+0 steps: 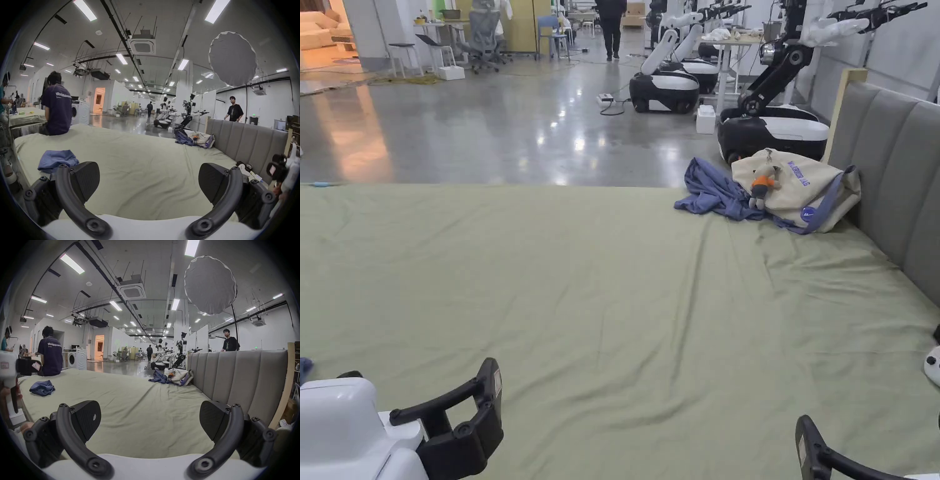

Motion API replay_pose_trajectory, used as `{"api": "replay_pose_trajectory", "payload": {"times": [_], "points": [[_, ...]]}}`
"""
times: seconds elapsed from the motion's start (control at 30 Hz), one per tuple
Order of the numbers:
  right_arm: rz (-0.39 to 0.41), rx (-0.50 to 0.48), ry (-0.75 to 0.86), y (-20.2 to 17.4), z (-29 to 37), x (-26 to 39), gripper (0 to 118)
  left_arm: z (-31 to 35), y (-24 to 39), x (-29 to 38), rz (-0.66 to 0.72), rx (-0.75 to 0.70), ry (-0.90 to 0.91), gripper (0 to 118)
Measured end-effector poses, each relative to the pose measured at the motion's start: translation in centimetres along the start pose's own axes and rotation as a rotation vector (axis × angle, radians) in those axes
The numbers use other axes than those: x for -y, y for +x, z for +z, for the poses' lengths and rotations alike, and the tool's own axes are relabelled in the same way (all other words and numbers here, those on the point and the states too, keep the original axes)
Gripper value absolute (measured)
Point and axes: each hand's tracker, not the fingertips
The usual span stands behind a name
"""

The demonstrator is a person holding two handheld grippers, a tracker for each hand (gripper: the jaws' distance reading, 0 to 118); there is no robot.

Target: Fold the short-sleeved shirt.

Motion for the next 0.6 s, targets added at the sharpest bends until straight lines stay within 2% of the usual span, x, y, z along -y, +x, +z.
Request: {"api": "replay_pose_trajectory", "payload": {"times": [0.2,0.27,0.33,0.47,0.6], "points": [[0.026,-0.004,-0.003,0.0,0.1,0.5,118,1.1,0.6,-2.0,-0.032,0.039,0.089,118],[0.018,-0.002,-0.004,0.1,-0.1,0.2,118,0.8,0.3,-2.5,0.003,0.122,0.029,118],[-0.007,-0.007,-0.002,0.4,0.1,0.2,118,0.4,-0.2,-2.8,0.102,0.150,-0.038,118],[0.008,-0.005,-0.001,0.4,0.1,0.2,118,-0.1,-0.6,-3.2,0.164,0.110,-0.070,118],[0.019,-0.013,-0.001,0.4,0.4,0.2,118,-0.2,0.0,-3.4,0.081,0.023,-0.036,118]]}}
